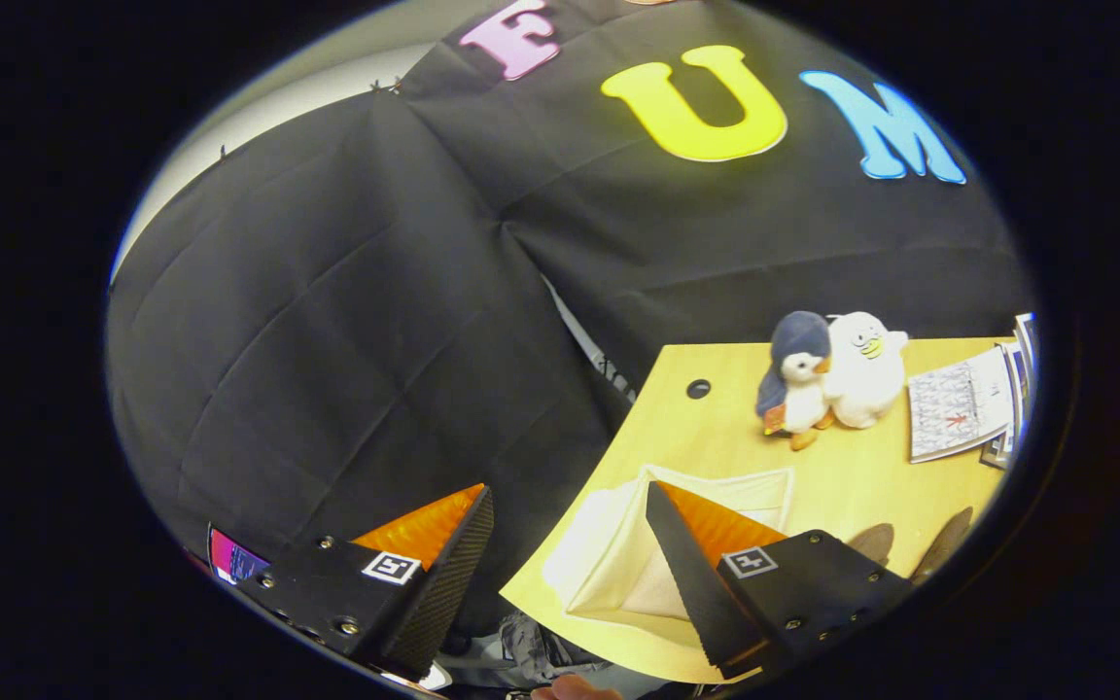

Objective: Open the storage box then place both shoes into the box .Put the left shoe in first, then the right shoe, with the right side of both shoes facing outward in a uniform manner.

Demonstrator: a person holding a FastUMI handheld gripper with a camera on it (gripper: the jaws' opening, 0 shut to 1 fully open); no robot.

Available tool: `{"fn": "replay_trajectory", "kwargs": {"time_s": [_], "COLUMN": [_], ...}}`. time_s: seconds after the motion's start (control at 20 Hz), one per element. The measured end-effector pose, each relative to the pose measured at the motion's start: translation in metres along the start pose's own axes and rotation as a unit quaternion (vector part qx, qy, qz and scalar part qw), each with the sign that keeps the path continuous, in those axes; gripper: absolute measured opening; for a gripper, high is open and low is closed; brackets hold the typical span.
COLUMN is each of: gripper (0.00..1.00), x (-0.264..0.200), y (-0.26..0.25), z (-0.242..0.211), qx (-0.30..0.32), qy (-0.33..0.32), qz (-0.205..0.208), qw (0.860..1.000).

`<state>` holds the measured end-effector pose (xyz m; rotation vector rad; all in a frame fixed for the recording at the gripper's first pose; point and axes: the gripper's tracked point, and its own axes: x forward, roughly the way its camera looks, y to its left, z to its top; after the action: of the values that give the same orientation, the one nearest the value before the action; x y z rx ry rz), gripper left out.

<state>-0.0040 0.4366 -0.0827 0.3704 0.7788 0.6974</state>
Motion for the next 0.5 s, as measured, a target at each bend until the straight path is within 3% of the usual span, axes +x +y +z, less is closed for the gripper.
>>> {"fn": "replay_trajectory", "kwargs": {"time_s": [0.5], "gripper": [0.97], "x": [-0.07], "y": [-0.117], "z": [-0.014], "qx": [0.018], "qy": [-0.024], "qz": [-0.086], "qw": [0.996]}}
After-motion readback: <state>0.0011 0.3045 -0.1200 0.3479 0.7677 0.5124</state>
